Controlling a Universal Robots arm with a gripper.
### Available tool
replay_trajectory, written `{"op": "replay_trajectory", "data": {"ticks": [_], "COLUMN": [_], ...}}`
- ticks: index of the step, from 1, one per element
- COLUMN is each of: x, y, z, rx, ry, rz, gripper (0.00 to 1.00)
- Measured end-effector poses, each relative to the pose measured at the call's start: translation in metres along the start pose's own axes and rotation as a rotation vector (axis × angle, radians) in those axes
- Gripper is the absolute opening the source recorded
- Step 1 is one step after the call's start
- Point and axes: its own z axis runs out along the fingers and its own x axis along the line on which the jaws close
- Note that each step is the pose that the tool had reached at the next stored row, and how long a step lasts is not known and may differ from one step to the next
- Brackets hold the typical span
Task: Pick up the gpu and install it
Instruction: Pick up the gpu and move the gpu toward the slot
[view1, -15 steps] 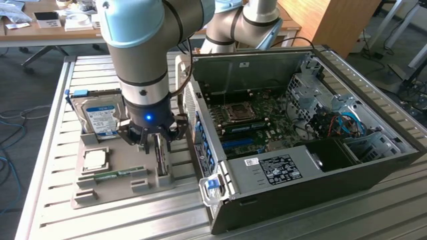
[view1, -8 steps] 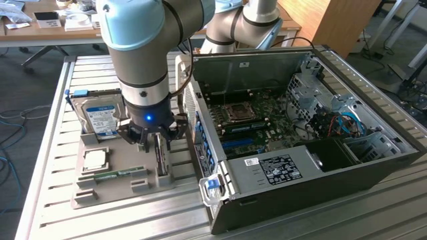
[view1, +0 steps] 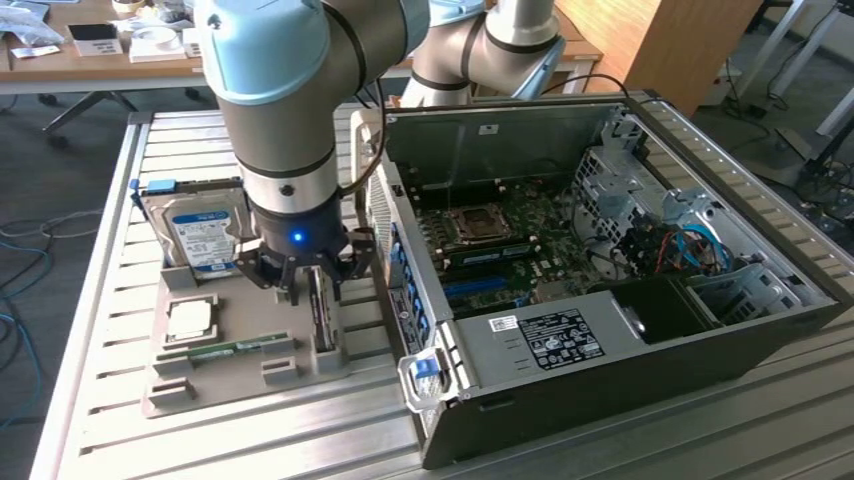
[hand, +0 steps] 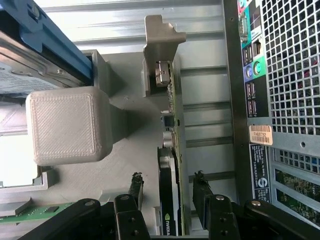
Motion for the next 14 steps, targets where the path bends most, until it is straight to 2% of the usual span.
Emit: {"op": "replay_trajectory", "data": {"ticks": [3, 14], "x": [0.0004, 0.0006], "y": [0.0027, 0.0028], "z": [0.001, 0.0037], "rx": [0.0, 0.0], "ry": [-0.0001, 0.0], "rz": [0.001, 0.001], "gripper": [0.53, 0.53]}}
